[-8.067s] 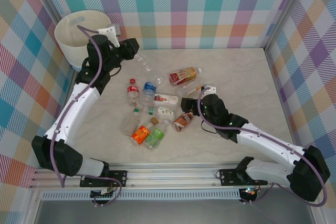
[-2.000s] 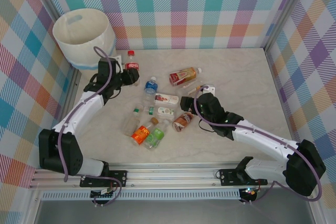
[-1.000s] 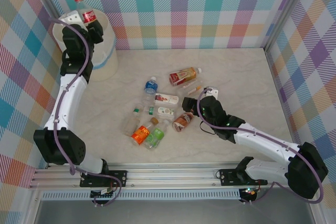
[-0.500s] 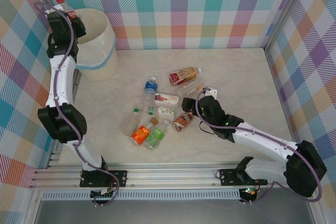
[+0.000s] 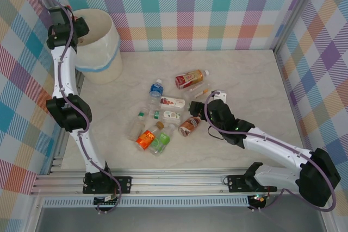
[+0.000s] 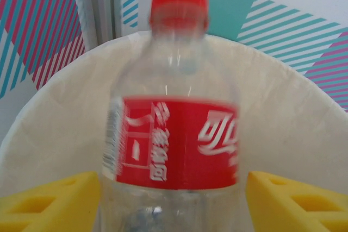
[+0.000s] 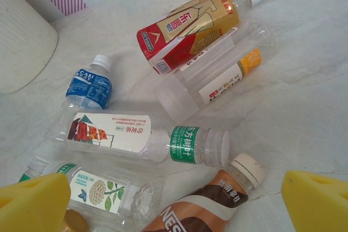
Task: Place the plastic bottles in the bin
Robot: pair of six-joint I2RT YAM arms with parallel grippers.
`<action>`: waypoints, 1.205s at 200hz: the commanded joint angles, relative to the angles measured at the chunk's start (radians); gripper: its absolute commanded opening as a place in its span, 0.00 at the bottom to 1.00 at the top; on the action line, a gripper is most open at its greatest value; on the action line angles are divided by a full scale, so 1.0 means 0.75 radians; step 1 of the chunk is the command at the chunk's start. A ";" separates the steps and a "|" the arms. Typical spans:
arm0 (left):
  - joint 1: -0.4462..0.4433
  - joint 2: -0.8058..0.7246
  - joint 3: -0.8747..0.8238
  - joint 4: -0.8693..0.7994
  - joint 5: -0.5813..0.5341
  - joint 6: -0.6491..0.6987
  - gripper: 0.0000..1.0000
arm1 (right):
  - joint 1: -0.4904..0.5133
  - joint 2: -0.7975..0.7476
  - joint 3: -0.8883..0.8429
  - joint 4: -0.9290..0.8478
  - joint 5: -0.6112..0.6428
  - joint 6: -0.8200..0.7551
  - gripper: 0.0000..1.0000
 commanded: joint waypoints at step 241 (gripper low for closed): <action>-0.305 -0.695 -0.841 0.490 0.289 -0.439 1.00 | 0.113 0.486 0.142 -0.199 -0.305 1.063 1.00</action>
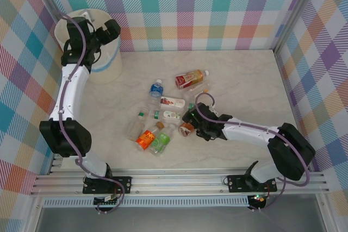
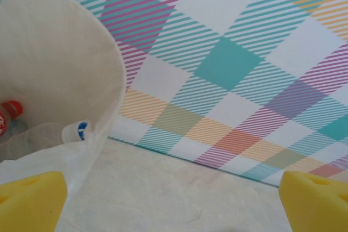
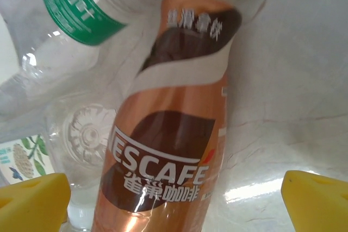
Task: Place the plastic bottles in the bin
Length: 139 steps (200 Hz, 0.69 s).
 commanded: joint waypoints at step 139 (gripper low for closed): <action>-0.238 -0.582 -0.967 0.324 -0.017 -0.380 1.00 | 0.089 0.169 0.007 0.195 0.046 0.222 0.83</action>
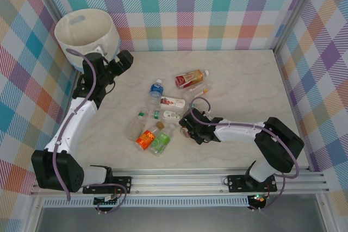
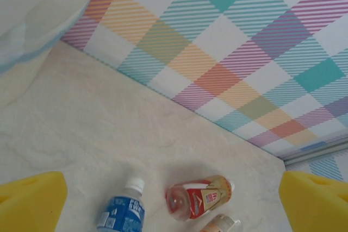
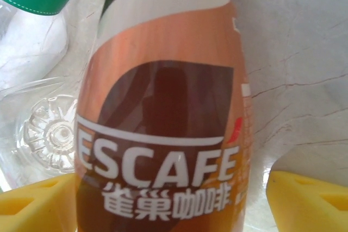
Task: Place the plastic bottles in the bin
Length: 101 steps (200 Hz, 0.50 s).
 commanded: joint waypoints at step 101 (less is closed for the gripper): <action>-0.126 -0.102 -0.276 -0.005 0.191 -0.105 1.00 | 0.017 0.033 -0.097 0.262 0.045 -0.026 0.64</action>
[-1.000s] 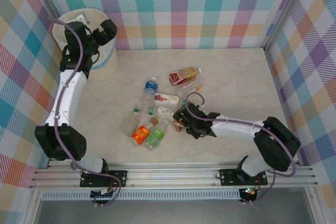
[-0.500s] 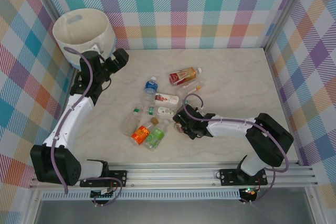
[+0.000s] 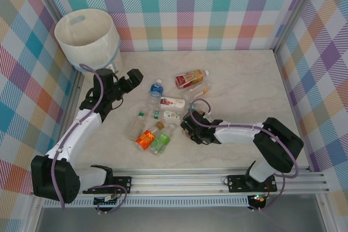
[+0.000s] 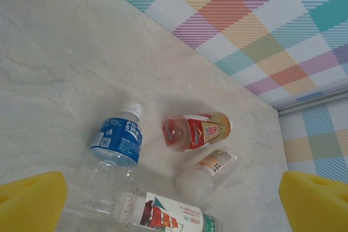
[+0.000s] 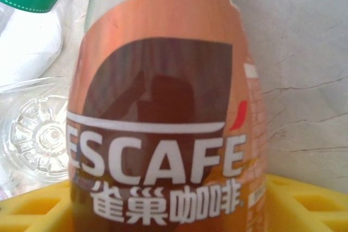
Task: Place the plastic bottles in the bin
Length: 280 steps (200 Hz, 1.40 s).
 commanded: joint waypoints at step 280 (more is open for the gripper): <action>-0.208 0.217 -0.017 0.432 0.839 -0.001 1.00 | 0.024 -0.650 -0.115 0.208 -0.087 -1.542 0.52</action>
